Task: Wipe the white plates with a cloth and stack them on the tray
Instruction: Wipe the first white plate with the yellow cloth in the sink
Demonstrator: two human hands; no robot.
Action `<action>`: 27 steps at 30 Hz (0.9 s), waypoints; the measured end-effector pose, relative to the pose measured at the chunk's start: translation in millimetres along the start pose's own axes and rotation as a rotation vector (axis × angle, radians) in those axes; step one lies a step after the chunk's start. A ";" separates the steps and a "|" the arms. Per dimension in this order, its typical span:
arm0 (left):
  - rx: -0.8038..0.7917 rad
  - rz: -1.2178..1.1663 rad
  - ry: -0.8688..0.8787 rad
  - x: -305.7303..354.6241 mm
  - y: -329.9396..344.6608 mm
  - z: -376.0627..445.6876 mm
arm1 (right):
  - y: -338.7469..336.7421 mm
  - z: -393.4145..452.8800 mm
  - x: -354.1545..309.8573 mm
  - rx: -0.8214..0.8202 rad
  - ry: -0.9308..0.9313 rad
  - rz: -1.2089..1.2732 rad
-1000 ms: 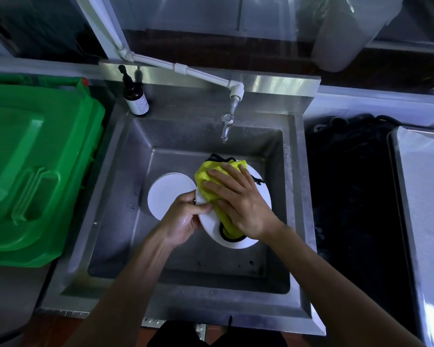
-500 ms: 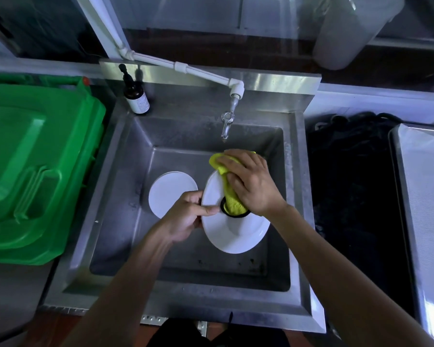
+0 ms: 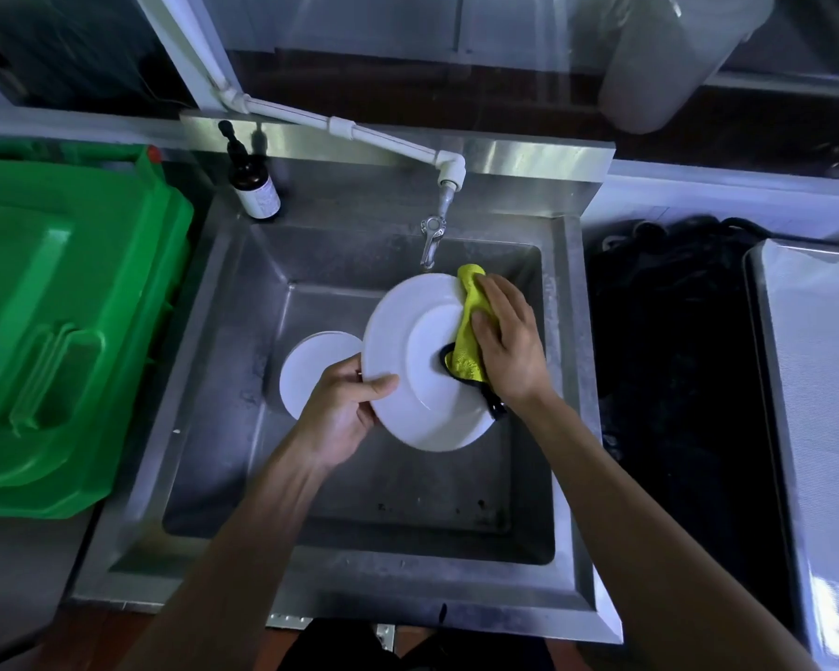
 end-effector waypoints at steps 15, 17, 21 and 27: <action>0.156 -0.297 0.120 9.8 15.0 13.4 | 14.6 -26.0 -26.5 0.173 0.068 0.023; 0.161 -0.307 0.104 10.2 16.2 16.8 | 17.8 -27.0 -39.4 0.188 0.031 -0.032; 0.157 -0.326 0.097 14.4 19.1 22.0 | 27.0 -27.0 -65.1 0.185 -0.088 -0.150; 0.148 -0.274 0.085 19.3 9.5 23.2 | 45.1 -43.5 -62.8 0.111 -0.174 -0.219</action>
Point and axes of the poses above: each hand's wrist, its own z-axis towards the middle knuckle, its own y-axis out of the palm, x = y × z, the point moved 8 cm from there along z, towards the middle knuckle, and after that the axes turned 14 degrees about -x, right-handed, at the moved point
